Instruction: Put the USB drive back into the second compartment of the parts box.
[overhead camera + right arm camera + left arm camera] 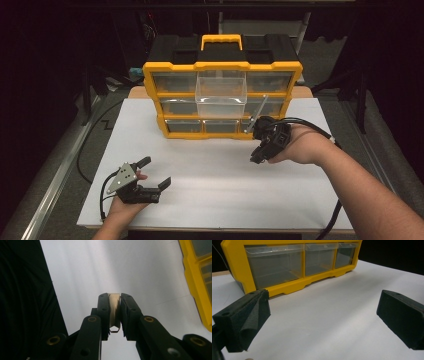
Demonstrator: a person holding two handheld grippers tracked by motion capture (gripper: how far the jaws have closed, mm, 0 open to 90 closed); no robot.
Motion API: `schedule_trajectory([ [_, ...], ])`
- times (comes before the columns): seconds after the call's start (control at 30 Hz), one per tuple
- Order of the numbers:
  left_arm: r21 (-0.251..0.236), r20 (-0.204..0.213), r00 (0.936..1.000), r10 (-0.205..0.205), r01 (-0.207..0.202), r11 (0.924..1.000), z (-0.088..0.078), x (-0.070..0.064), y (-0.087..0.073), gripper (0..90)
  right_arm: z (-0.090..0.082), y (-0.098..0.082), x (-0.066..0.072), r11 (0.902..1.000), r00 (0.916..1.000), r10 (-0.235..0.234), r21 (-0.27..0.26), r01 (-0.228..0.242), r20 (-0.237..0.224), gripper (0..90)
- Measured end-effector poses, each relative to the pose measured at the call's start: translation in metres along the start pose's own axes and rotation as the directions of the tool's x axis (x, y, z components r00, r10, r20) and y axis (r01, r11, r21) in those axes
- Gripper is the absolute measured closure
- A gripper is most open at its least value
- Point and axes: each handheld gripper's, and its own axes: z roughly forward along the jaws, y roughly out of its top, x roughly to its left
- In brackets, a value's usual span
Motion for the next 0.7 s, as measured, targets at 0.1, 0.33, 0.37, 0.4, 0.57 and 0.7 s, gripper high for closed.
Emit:
schedule_trajectory([
  [0.1, 0.0, 0.001, 1.0, -0.001, 0.001, 1.0, 0.0, 0.0, 0.0, 0.3, -0.006, 0.001, 0.0, 0.9999, 1.0, 0.008, -0.009, -0.008, -0.001, 79.7],
  [0.33, -0.002, 0.003, 1.0, -0.002, 0.002, 1.0, 0.0, 0.0, 0.0, 0.3, -0.019, 0.004, -0.003, 0.9997, 0.9999, 0.01, -0.02, -0.01, 0.003, 79.7],
  [0.37, -0.003, 0.003, 1.0, -0.002, 0.002, 1.0, 0.0, 0.0, 0.0, 0.3, -0.021, 0.004, -0.003, 0.9997, 0.9999, 0.01, -0.021, -0.01, 0.003, 79.7],
  [0.4, -0.002, 0.004, 1.0, -0.001, 0.001, 1.0, 0.0, 0.0, 0.0, 0.3, -0.023, 0.005, -0.003, 0.9996, 0.9999, 0.012, -0.024, -0.012, 0.001, 79.7],
  [0.57, 0.0, 0.005, 1.0, 0.0, 0.0, 1.0, 0.0, 0.0, 0.0, 0.3, -0.032, 0.007, -0.003, 0.9996, 0.9999, 0.008, -0.028, -0.008, 0.007, 79.7],
  [0.7, -0.001, 0.006, 1.0, 0.0, 0.0, 1.0, 0.0, 0.0, 0.0, 0.3, -0.039, 0.01, -0.003, 0.9996, 0.9999, 0.003, -0.029, -0.003, 0.01, 79.7],
])
